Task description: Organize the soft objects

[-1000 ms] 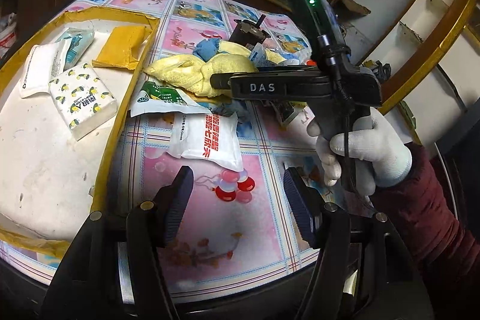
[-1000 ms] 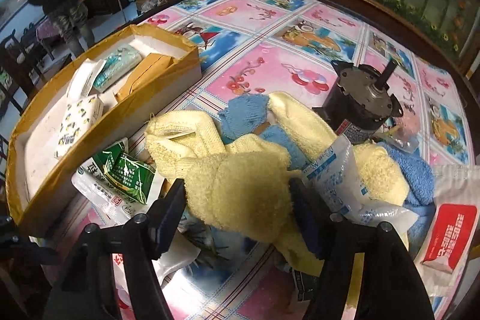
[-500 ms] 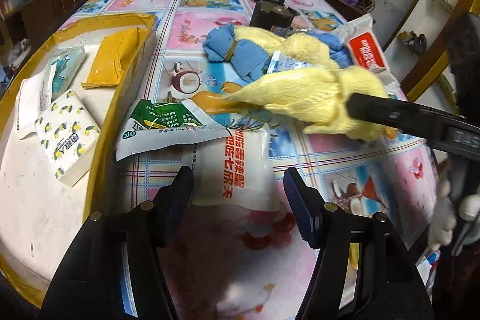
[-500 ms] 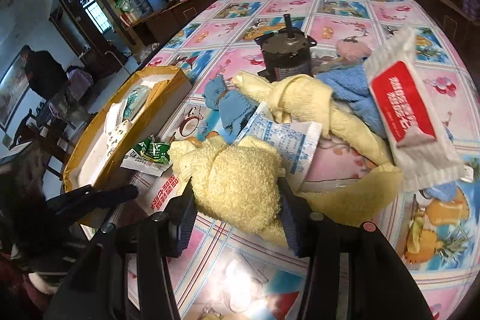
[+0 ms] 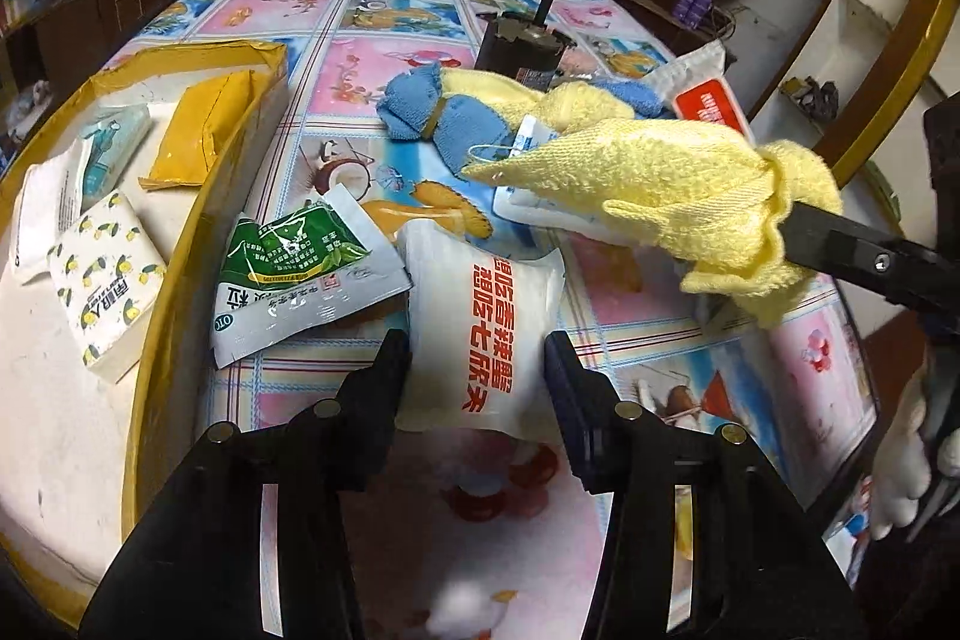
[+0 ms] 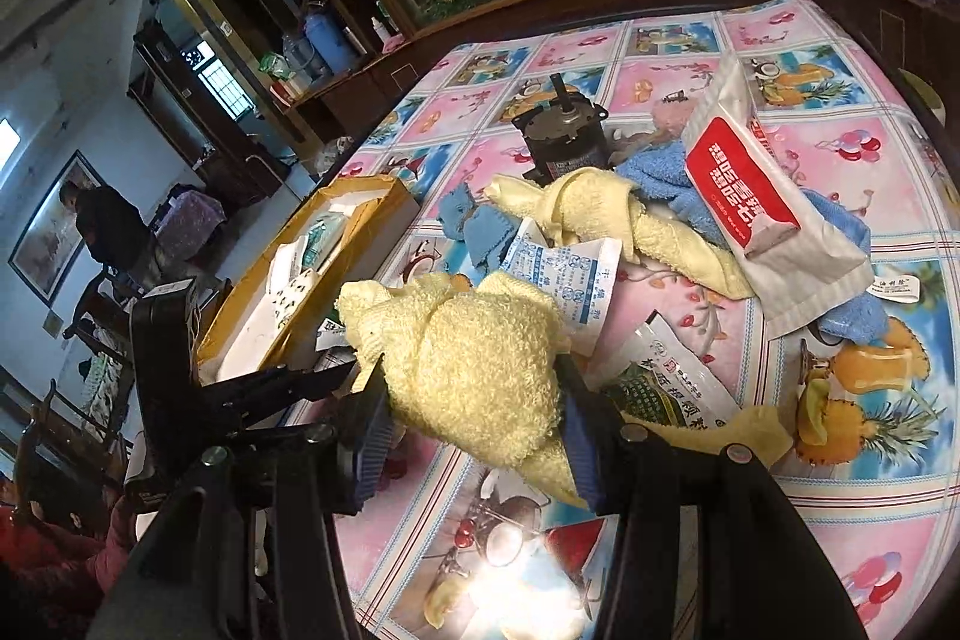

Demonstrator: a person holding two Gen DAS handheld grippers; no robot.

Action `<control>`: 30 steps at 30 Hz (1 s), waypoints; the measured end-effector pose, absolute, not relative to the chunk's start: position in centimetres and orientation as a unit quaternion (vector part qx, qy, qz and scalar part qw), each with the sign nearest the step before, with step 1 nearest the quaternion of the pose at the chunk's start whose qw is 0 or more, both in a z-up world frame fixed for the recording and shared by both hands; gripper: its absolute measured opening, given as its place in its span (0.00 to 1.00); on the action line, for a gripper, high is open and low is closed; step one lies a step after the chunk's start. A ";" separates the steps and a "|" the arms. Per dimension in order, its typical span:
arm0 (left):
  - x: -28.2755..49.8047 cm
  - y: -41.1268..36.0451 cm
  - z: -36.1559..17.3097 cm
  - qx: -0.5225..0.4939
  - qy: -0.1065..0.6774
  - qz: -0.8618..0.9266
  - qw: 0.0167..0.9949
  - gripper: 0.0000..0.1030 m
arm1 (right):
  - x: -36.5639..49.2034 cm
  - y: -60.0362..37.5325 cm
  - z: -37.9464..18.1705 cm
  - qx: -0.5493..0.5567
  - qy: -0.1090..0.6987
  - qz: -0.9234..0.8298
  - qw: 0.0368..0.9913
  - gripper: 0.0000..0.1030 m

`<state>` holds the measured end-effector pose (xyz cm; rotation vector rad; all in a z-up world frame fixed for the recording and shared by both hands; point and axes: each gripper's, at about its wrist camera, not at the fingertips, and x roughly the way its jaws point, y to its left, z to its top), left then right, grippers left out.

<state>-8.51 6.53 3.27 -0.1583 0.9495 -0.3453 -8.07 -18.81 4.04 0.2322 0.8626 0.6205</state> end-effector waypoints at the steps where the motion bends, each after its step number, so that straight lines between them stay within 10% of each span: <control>1: -9.0 7.0 3.9 -0.090 0.449 -0.171 0.872 0.45 | -8.2 -18.7 4.2 0.112 0.408 0.299 0.855 0.49; 20: -11.3 26.5 6.0 -0.174 0.398 0.022 0.900 0.45 | -6.8 -2.8 10.4 0.166 0.392 0.483 0.765 0.49; 30: -8.8 28.2 3.1 -0.170 0.442 0.033 0.880 0.51 | -2.5 6.0 2.3 0.253 0.509 0.490 0.661 0.49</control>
